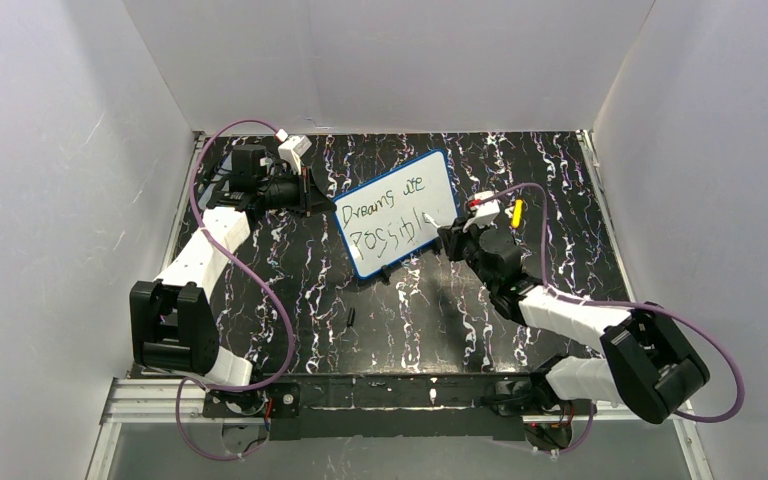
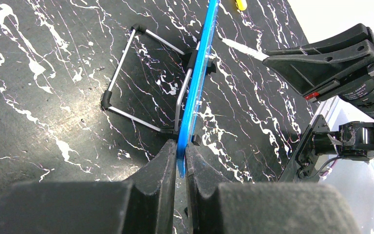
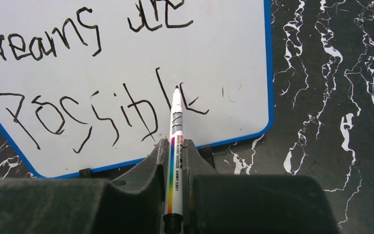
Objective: Write a sentence on the whiteboard
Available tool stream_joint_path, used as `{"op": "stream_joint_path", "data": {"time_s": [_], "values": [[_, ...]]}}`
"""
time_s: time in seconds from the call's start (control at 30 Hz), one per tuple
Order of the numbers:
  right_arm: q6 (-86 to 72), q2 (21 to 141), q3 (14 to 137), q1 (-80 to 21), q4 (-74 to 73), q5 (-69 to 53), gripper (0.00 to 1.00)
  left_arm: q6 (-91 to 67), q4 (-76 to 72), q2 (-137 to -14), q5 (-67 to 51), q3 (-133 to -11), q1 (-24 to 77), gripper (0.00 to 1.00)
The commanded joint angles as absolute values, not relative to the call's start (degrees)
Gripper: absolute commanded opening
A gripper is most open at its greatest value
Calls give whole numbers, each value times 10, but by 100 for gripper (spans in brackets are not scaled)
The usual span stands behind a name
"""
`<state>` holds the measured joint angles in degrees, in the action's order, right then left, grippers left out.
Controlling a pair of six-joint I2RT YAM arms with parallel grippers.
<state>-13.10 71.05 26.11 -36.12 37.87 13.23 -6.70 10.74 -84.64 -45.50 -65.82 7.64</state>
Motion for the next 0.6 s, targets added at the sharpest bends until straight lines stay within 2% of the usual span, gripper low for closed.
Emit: {"op": "stream_joint_path", "data": {"time_s": [0.0,0.57], "values": [[-123,723,289,-361,421,123,1,-73,107,-820,-474,-656,79,0],[-110,761,301,-361,427,157,1,-72,107,-820,-474,-656,79,0]]}}
